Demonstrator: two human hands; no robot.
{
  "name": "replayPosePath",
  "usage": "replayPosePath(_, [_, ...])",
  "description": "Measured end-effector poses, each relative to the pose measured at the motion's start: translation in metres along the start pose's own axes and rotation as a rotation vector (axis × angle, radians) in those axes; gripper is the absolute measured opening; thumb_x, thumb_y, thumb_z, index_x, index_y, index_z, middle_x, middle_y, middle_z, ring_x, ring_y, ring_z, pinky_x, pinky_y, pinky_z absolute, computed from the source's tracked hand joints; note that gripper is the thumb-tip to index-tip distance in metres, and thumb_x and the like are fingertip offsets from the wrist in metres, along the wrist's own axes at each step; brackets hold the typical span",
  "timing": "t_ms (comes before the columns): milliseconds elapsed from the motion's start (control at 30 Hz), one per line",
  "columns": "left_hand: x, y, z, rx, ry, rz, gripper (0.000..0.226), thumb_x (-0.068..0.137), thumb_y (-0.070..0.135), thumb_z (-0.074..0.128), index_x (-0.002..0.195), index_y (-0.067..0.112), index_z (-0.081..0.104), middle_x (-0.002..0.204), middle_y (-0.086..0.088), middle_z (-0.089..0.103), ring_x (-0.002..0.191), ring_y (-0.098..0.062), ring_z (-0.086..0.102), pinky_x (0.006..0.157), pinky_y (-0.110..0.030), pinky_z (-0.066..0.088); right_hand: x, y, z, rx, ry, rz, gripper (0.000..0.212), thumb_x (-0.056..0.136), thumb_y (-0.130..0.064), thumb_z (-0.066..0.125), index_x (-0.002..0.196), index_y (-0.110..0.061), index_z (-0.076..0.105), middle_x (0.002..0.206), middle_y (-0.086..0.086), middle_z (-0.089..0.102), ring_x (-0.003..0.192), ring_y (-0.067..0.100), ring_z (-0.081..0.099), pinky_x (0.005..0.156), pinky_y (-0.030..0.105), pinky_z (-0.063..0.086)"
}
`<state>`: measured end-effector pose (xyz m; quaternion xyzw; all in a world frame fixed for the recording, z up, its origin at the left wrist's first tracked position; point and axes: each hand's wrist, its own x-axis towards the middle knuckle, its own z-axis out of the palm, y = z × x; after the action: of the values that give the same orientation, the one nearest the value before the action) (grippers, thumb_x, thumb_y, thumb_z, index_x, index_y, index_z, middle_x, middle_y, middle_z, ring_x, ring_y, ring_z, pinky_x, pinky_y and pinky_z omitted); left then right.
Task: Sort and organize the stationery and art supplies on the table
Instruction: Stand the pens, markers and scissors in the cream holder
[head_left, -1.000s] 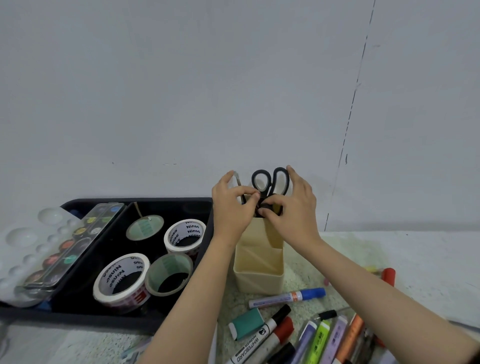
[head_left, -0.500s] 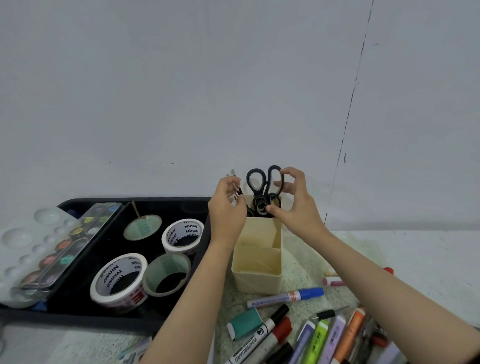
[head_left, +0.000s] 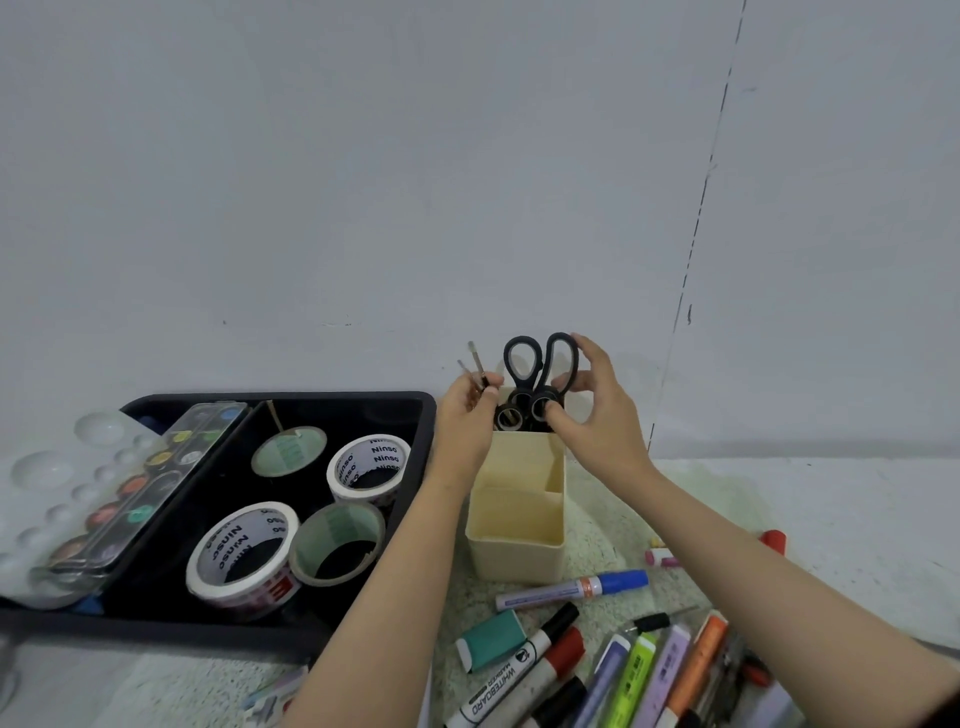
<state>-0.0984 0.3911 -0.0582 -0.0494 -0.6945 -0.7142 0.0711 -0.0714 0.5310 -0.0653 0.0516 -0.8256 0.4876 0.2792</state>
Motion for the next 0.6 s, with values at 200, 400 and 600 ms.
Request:
replayPosePath(200, [-0.006, -0.005, 0.006, 0.034, 0.104, 0.051, 0.017, 0.098, 0.010, 0.042, 0.091, 0.015, 0.057, 0.089, 0.000, 0.059, 0.085, -0.015, 0.055, 0.082, -0.033, 0.046, -0.001, -0.002, 0.006, 0.064, 0.023, 0.066, 0.051, 0.081, -0.013, 0.065, 0.128, -0.019, 0.044, 0.097, -0.013, 0.061, 0.098, 0.005, 0.056, 0.087, 0.023, 0.043])
replayPosePath(400, [-0.008, -0.008, 0.009, 0.020, 0.178, 0.090, 0.013, 0.098, 0.009, 0.041, 0.097, 0.007, 0.054, 0.085, 0.002, 0.056, 0.077, -0.011, 0.052, 0.070, -0.021, 0.042, 0.006, -0.002, 0.000, 0.040, -0.054, -0.068, 0.058, 0.079, -0.012, 0.064, 0.131, -0.027, 0.041, 0.127, -0.011, 0.049, 0.117, 0.002, 0.047, 0.100, 0.025, 0.041])
replayPosePath(600, [-0.009, -0.008, 0.009, 0.038, 0.181, 0.105, 0.014, 0.099, 0.009, 0.040, 0.097, 0.007, 0.054, 0.086, 0.005, 0.055, 0.075, -0.002, 0.050, 0.067, -0.011, 0.040, 0.015, -0.010, -0.009, -0.153, -0.066, -0.150, 0.036, 0.076, -0.031, 0.073, 0.109, -0.029, 0.059, 0.141, -0.004, 0.037, 0.127, 0.013, 0.037, 0.104, 0.031, 0.028])
